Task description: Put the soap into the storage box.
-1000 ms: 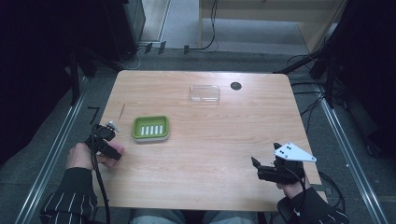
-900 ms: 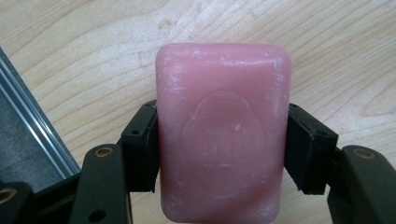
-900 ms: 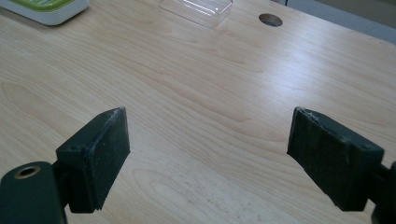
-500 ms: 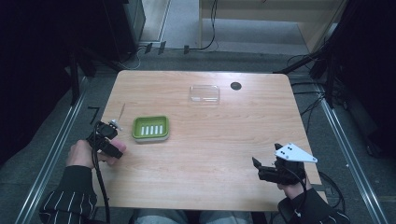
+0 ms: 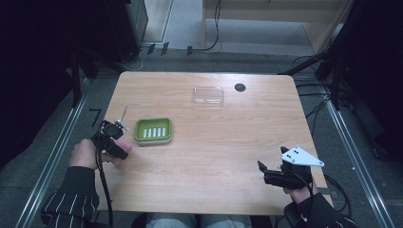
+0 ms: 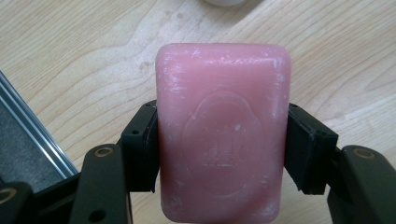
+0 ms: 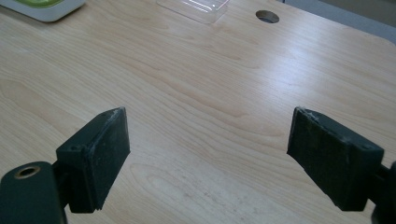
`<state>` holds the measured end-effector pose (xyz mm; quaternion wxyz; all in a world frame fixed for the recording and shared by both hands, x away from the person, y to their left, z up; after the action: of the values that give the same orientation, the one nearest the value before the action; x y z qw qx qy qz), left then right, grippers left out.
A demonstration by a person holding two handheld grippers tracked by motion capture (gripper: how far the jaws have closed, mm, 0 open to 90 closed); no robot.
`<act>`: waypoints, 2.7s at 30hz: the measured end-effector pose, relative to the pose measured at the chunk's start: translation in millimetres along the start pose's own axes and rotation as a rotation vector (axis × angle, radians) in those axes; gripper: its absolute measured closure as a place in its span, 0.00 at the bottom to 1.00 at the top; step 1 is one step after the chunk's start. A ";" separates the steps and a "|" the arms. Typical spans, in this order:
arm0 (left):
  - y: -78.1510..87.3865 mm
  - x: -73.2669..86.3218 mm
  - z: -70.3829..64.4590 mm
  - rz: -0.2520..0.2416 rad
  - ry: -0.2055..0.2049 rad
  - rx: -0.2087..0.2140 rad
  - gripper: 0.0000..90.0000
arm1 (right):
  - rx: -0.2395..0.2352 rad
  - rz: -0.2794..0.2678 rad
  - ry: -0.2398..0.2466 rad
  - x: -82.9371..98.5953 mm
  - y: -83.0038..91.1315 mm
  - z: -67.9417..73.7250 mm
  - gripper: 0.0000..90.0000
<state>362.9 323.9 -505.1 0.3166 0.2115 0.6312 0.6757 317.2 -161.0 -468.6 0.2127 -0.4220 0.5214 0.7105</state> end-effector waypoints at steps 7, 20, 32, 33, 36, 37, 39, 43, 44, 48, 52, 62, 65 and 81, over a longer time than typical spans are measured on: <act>3.8 -5.6 -3.5 -0.007 -0.025 0.009 0.43 | 0.004 0.000 -0.002 1.0 1.4 -1.6 0.15; 10.2 -23.5 -7.6 -0.031 -0.075 0.037 0.43 | 0.023 0.001 -0.011 4.7 6.8 -6.3 0.15; 15.2 -39.3 -12.1 -0.046 -0.115 0.047 0.43 | 0.030 0.004 -0.022 8.2 11.1 -9.9 0.15; 15.4 -40.8 -12.3 -0.051 -0.118 0.048 0.43 | 0.034 0.002 -0.022 8.1 11.4 -10.7 0.15; 17.1 -43.0 -13.1 -0.050 -0.127 0.048 0.43 | 0.035 0.006 -0.022 8.8 11.6 -10.7 0.15; 17.6 -43.5 -13.0 -0.049 -0.135 0.050 0.43 | 0.035 0.006 -0.022 8.8 11.6 -10.8 0.15; 18.4 -44.9 -13.2 -0.052 -0.138 0.053 0.43 | 0.035 0.006 -0.022 8.8 11.6 -10.9 0.15; 20.7 -48.3 -12.8 -0.058 -0.147 0.050 0.43 | 0.036 0.008 -0.020 9.0 11.7 -10.9 0.15; 21.6 -48.9 -12.7 -0.057 -0.148 0.051 0.43 | 0.036 0.009 -0.019 9.2 11.7 -10.9 0.15; 22.6 -53.5 -12.6 -0.065 -0.157 0.051 0.43 | 0.040 0.010 -0.021 9.8 12.5 -11.6 0.15; 22.7 -58.3 -12.9 -0.061 -0.174 0.049 0.43 | 0.043 0.011 -0.022 10.7 13.6 -12.6 0.15; 25.4 -68.9 -14.4 -0.071 -0.207 0.054 0.43 | 0.054 0.010 -0.026 12.7 16.4 -15.0 0.15; 26.7 -70.0 -13.2 -0.075 -0.203 0.053 0.43 | 0.053 0.009 -0.025 12.6 16.6 -15.1 0.15; 26.5 -78.4 -7.4 -0.080 -0.222 0.063 0.43 | 0.057 0.012 -0.023 13.2 16.6 -15.1 0.15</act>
<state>409.3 264.1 -470.8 0.4046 0.2696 0.6211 0.6147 303.3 -182.8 -471.7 0.2264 -0.4047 0.5414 0.7014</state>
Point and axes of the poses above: each handheld gripper's, and its own axes: y roughly backward along the jaws, x roughly out of its underside, z roughly to its left, the point moved 10 cm from there along -y, roughly forward along the jaws, and after that the axes turned 11 degrees about -y, right-handed, at the moved point
